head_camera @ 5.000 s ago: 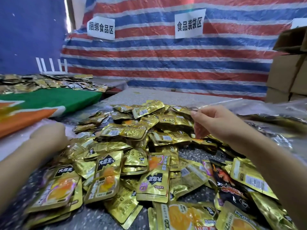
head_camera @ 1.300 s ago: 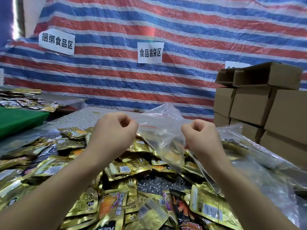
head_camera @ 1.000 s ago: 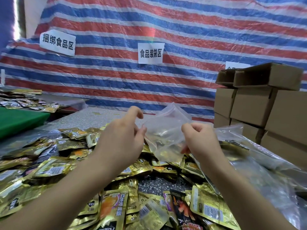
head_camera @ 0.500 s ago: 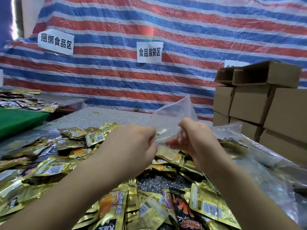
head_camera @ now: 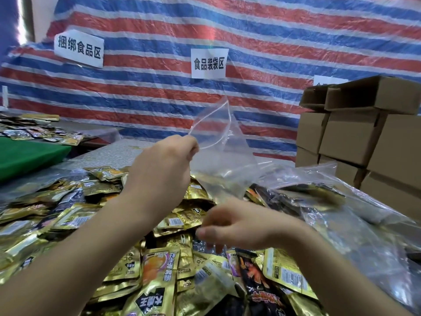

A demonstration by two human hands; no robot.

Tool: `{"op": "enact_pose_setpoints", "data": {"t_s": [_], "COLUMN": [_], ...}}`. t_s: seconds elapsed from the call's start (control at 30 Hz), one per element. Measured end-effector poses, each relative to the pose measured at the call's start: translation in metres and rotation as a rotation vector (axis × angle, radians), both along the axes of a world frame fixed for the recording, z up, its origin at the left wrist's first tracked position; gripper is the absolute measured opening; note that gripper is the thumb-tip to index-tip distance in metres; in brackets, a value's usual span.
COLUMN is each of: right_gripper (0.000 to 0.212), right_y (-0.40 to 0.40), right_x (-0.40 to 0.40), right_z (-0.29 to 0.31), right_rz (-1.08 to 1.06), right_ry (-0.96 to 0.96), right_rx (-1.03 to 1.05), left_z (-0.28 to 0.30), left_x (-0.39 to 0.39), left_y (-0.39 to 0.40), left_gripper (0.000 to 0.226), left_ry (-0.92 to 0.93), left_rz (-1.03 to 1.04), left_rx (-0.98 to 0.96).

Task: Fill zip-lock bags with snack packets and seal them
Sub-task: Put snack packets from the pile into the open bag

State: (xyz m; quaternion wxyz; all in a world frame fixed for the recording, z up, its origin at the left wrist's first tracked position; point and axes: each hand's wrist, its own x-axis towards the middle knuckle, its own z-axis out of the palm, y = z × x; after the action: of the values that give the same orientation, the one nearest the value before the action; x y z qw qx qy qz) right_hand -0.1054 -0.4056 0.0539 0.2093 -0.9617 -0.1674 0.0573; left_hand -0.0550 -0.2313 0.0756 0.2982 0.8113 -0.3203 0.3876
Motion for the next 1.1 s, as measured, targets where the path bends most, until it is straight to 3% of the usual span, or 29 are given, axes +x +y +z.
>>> {"op": "enact_pose_setpoints", "data": {"t_s": [0.1, 0.2, 0.3, 0.63, 0.8, 1.0, 1.1], "right_gripper": [0.025, 0.059, 0.071, 0.060, 0.051, 0.048, 0.048], "right_y": [0.017, 0.030, 0.045, 0.049, 0.043, 0.048, 0.047], "right_x": [-0.001, -0.003, -0.002, 0.000, -0.007, -0.004, -0.003], "right_z": [-0.016, -0.025, -0.033, -0.040, -0.025, -0.038, -0.038], "right_rz": [0.049, 0.167, 0.303, 0.406, 0.367, 0.389, 0.417], "right_ry": [0.025, 0.047, 0.078, -0.120, -0.180, -0.325, -0.375], "right_rx": [-0.090, -0.105, -0.159, -0.261, -0.198, -0.433, -0.447], "left_z": [-0.002, -0.002, -0.003, -0.005, -0.003, -0.005, -0.006], "left_x": [-0.002, -0.002, -0.003, -0.004, 0.001, 0.008, 0.010], "left_y": [-0.004, -0.005, -0.005, -0.006, -0.004, -0.003, -0.004], "left_gripper": [0.017, 0.016, 0.016, 0.014, 0.017, 0.017, 0.020], "left_ry": [-0.001, -0.012, -0.014, -0.017, -0.004, 0.005, -0.011], "left_rz": [-0.029, -0.040, -0.038, -0.046, -0.082, -0.101, -0.119], "left_rx": [0.013, 0.013, 0.013, 0.036, 0.023, 0.006, -0.017]}}
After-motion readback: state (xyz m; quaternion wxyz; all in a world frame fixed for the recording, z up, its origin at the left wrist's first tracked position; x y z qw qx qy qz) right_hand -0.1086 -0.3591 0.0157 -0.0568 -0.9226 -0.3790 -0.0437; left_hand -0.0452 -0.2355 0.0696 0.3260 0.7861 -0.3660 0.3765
